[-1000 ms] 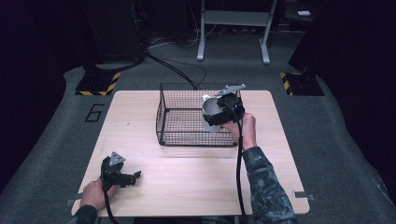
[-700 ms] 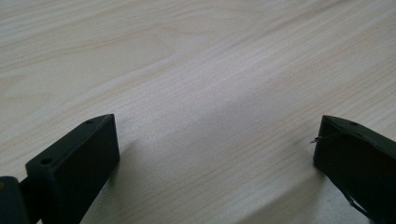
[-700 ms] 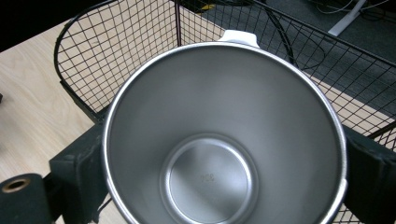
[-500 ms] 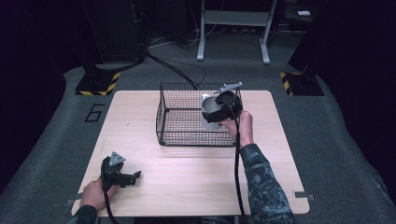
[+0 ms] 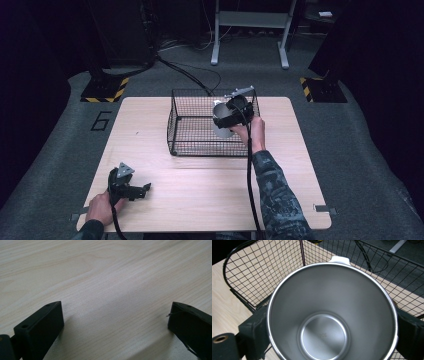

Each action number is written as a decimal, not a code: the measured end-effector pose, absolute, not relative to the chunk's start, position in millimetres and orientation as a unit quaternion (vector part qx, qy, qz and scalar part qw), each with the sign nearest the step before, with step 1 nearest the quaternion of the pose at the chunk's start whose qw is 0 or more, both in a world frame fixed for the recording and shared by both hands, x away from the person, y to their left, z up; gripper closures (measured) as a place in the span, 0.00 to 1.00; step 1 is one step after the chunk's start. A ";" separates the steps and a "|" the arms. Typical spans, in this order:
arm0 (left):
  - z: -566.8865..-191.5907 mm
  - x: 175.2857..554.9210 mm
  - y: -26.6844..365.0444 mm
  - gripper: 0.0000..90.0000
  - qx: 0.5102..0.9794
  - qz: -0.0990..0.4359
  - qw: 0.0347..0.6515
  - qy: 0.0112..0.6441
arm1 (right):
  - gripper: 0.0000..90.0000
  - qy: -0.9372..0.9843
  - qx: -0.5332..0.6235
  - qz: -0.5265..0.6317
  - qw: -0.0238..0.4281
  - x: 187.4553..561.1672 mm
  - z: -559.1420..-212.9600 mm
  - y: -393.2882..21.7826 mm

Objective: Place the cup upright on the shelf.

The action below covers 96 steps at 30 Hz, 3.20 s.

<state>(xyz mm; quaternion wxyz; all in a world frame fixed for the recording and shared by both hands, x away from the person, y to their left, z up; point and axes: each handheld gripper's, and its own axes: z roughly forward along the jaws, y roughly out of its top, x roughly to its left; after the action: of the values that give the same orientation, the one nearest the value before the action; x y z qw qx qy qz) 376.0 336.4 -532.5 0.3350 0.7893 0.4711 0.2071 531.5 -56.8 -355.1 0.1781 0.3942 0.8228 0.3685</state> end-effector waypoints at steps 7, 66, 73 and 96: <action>-532.6 376.1 336.4 0.00 0.789 0.208 0.336 0.471 | 0.07 0.821 0.406 0.363 0.172 542.2 -365.4 -53.0; -532.7 376.0 336.2 0.00 0.788 0.207 0.337 0.472 | 0.07 0.838 0.445 0.297 0.111 576.4 -426.7 -31.4; -532.8 375.8 335.9 0.00 0.786 0.207 0.337 0.474 | 0.07 0.839 0.445 0.293 0.112 573.6 -427.4 -30.7; -532.6 375.9 336.1 0.00 0.788 0.207 0.336 0.473 | 0.00 0.827 0.454 0.317 0.101 560.5 -426.5 -34.3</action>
<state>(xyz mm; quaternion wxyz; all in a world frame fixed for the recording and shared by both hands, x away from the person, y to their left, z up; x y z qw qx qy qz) 375.9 336.1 -532.6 0.3361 0.7876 0.4731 0.2072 560.5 -34.3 -426.5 0.1014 0.4537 0.8268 0.3167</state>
